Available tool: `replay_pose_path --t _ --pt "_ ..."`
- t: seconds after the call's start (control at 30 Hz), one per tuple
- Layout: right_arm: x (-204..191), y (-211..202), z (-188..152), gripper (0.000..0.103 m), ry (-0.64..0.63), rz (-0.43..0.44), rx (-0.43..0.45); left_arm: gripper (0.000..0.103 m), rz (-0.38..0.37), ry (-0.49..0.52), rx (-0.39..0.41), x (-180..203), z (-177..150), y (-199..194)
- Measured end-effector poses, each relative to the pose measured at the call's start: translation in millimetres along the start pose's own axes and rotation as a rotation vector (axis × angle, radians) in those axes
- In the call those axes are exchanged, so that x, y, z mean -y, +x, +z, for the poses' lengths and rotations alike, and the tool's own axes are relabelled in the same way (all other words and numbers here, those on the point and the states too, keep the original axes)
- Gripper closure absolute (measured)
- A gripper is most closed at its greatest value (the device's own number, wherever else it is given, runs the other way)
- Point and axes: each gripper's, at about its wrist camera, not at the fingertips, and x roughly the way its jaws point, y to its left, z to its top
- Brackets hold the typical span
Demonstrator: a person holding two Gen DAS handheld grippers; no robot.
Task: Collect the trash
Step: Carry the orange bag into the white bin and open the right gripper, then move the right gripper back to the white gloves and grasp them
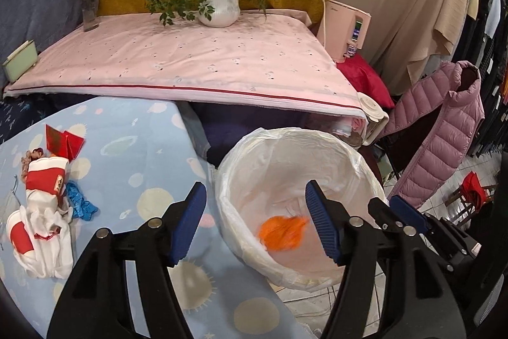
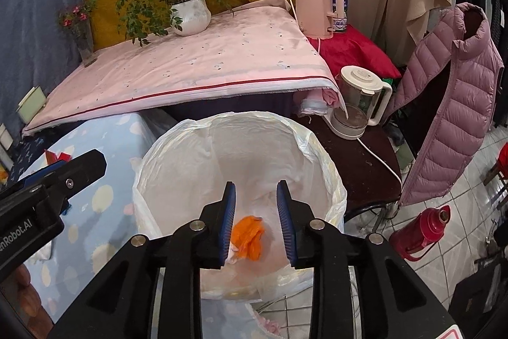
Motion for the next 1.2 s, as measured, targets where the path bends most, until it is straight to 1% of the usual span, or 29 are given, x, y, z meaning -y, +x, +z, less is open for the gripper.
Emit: replay_pose_path --t 0.17,0.23,0.27,0.47,0.5,0.57,0.7,0.83,1.03,1.2 --pt "-10 -6 -2 0.062 -0.014 0.012 0.003 0.041 0.022 -0.02 0.0 -12 -4 -6" --pt "-15 -9 -3 0.058 -0.024 0.017 0.008 0.04 0.034 -0.03 0.0 -19 -8 -9" --pt "-18 -11 -4 0.055 -0.031 0.018 0.01 0.037 0.041 -0.037 0.0 -22 -9 -11" --pt "-39 -16 -8 0.051 -0.072 0.039 0.008 0.031 0.085 -0.084 -0.006 -46 -19 -19" --pt "-42 -16 -8 0.051 -0.077 0.042 0.007 0.027 0.093 -0.095 -0.008 -51 -21 -20" --pt "-50 -17 -10 0.049 -0.089 0.052 0.006 0.023 0.113 -0.119 -0.003 -61 -25 -25" --pt "-66 -18 -15 0.048 -0.114 0.075 -0.003 0.021 0.15 -0.16 -0.003 -84 -33 -32" --pt "-88 -19 -22 0.044 -0.152 0.099 -0.01 0.02 0.182 -0.206 -0.007 -108 -41 -38" --pt "-119 -19 -33 0.043 -0.203 0.143 -0.027 0.02 0.236 -0.259 -0.009 -142 -55 -48" --pt "-144 -19 -41 0.039 -0.237 0.18 -0.042 0.02 0.28 -0.308 -0.009 -169 -64 -57"
